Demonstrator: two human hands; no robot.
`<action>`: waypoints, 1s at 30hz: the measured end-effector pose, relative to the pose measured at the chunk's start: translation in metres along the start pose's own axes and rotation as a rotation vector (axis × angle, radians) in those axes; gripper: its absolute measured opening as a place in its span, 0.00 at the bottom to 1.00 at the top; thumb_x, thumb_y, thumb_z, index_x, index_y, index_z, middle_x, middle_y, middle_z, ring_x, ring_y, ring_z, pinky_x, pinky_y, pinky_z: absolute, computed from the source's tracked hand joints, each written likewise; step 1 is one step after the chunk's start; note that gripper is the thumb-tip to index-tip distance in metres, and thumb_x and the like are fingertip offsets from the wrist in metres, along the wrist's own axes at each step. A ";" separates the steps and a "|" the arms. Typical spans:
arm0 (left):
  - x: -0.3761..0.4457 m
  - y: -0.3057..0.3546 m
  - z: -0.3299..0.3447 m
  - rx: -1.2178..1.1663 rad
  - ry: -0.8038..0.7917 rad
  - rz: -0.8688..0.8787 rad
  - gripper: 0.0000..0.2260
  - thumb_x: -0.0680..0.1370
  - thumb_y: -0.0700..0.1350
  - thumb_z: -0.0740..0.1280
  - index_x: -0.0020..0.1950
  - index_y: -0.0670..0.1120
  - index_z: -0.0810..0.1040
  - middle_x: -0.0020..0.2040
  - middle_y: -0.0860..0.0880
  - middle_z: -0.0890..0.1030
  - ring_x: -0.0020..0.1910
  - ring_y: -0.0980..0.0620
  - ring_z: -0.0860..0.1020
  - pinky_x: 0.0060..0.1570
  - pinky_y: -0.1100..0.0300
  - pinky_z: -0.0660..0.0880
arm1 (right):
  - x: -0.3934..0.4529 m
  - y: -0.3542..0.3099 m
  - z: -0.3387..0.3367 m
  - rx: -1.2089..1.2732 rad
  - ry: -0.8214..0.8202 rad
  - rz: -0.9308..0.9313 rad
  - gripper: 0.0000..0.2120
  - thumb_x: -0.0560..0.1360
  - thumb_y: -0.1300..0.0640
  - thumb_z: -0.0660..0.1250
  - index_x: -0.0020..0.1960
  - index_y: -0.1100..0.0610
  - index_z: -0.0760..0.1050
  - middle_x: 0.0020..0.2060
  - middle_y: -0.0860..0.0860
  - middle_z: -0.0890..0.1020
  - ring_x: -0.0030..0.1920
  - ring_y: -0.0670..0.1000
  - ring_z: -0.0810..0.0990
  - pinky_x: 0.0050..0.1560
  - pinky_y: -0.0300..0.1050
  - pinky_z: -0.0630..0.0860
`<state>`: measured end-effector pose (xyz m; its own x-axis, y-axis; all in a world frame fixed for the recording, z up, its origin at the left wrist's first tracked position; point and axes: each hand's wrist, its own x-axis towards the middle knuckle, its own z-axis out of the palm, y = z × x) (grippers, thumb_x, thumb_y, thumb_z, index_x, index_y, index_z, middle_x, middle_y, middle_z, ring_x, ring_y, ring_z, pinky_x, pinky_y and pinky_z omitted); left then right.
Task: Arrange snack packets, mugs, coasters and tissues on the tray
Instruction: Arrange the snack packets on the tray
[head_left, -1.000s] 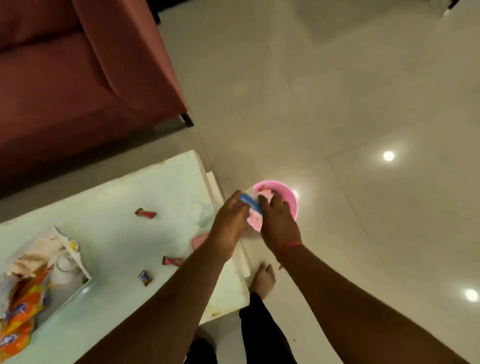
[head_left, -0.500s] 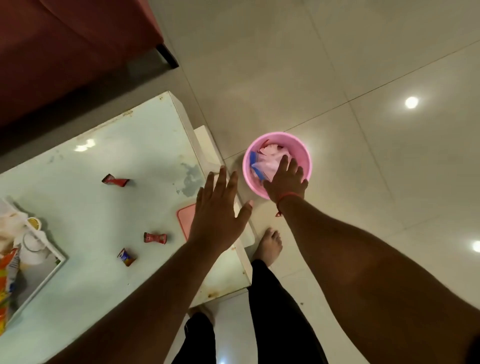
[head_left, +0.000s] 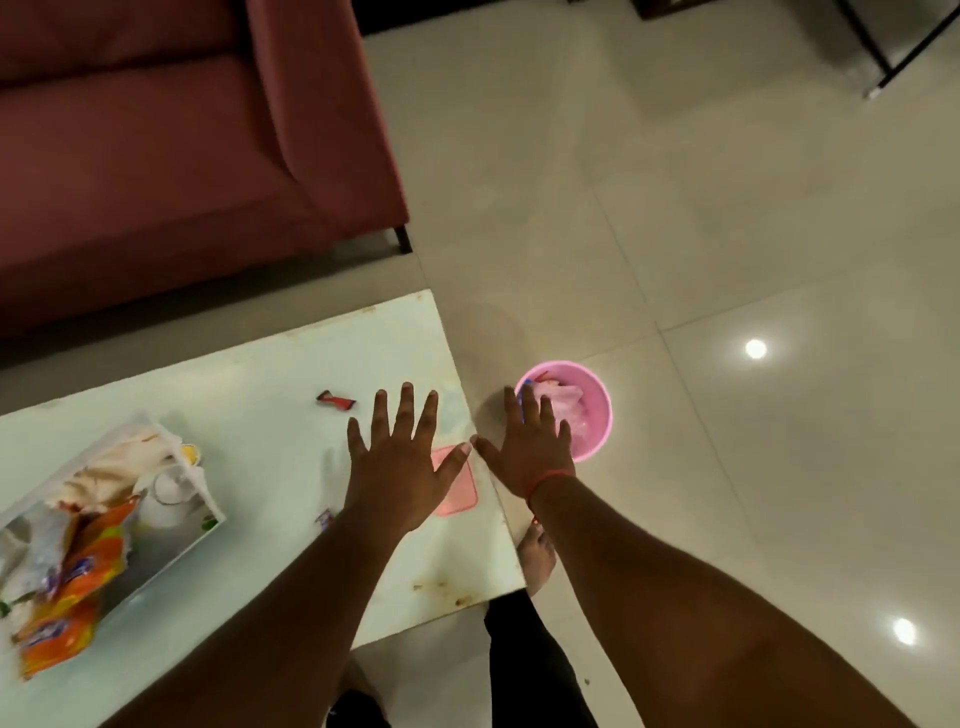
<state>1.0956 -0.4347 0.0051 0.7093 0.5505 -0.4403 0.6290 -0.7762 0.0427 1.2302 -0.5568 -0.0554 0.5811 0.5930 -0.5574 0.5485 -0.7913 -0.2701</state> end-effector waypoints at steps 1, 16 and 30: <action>-0.012 -0.017 -0.005 -0.008 0.002 -0.010 0.40 0.72 0.73 0.31 0.80 0.55 0.43 0.81 0.47 0.47 0.80 0.40 0.47 0.73 0.34 0.53 | -0.012 -0.022 -0.003 -0.019 0.011 -0.019 0.41 0.77 0.31 0.49 0.81 0.51 0.38 0.81 0.53 0.42 0.80 0.61 0.44 0.75 0.67 0.50; -0.238 -0.364 -0.010 -0.147 0.069 -0.316 0.40 0.72 0.73 0.34 0.80 0.56 0.44 0.81 0.48 0.45 0.79 0.40 0.43 0.72 0.32 0.46 | -0.165 -0.363 0.067 -0.199 -0.002 -0.296 0.42 0.75 0.26 0.43 0.80 0.47 0.36 0.80 0.50 0.38 0.80 0.57 0.39 0.76 0.65 0.45; -0.243 -0.439 0.079 -0.283 0.048 -0.528 0.41 0.74 0.73 0.35 0.79 0.52 0.56 0.79 0.44 0.59 0.78 0.37 0.55 0.71 0.31 0.53 | -0.131 -0.446 0.169 -0.357 -0.058 -0.549 0.40 0.77 0.29 0.47 0.81 0.49 0.41 0.81 0.52 0.44 0.80 0.59 0.46 0.75 0.65 0.50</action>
<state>0.6219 -0.2520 0.0221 0.2867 0.8578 -0.4267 0.9560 -0.2853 0.0689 0.8078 -0.3062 0.0050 0.1319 0.8797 -0.4569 0.9277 -0.2719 -0.2557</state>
